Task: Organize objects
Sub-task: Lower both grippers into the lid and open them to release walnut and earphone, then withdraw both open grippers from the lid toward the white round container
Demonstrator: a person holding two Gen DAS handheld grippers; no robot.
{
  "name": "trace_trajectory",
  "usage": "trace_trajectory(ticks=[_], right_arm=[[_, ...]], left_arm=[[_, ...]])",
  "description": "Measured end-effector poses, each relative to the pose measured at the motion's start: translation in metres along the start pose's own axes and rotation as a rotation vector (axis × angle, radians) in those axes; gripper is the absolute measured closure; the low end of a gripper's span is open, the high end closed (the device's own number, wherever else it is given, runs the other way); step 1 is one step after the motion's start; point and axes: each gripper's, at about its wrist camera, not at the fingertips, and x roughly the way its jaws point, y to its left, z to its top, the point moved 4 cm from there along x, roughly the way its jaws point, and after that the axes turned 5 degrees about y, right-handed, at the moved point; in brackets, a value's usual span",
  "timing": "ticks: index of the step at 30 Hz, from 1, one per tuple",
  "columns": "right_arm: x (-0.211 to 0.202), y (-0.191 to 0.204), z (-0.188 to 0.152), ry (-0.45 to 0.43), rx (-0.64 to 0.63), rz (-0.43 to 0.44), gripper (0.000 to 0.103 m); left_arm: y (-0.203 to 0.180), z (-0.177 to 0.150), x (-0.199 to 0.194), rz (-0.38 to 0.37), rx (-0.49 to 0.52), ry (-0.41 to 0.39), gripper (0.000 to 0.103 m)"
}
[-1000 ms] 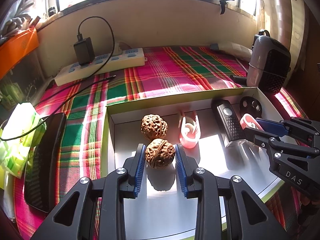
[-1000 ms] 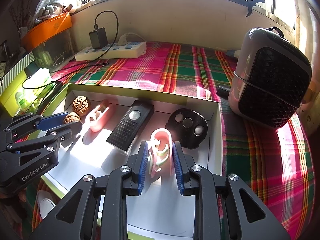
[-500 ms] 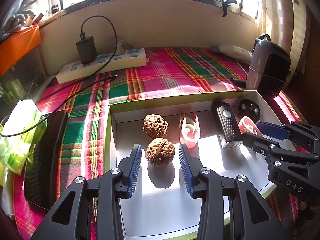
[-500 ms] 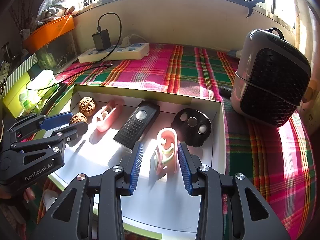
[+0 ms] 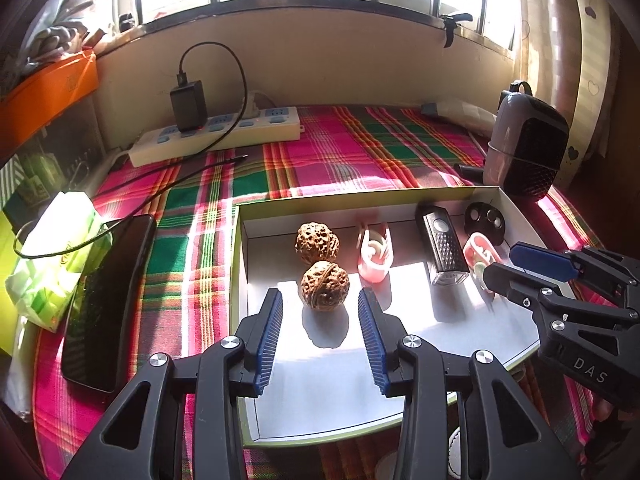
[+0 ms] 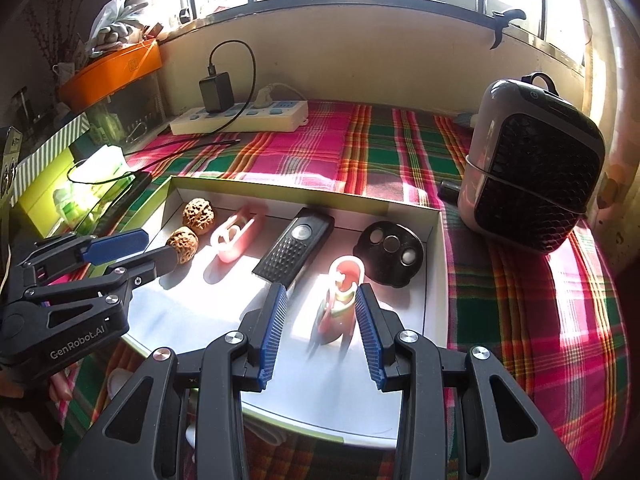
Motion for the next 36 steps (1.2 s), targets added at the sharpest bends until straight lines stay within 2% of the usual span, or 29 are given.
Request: trace_trajectory(ticks=[10, 25, 36], right_arm=[[-0.018, 0.009, -0.012, -0.019, 0.001, 0.009, 0.064], [-0.039, 0.018, -0.033, -0.033, 0.012, 0.026, 0.064], [-0.051, 0.027, -0.049, -0.038, 0.005, 0.041, 0.064]], left_arm=[[-0.001, -0.015, -0.024, 0.01, 0.002, -0.029, 0.066], [-0.005, -0.037, -0.05, -0.018, -0.011, -0.043, 0.066], [0.0, -0.056, -0.06, -0.005, -0.023, -0.036, 0.066]])
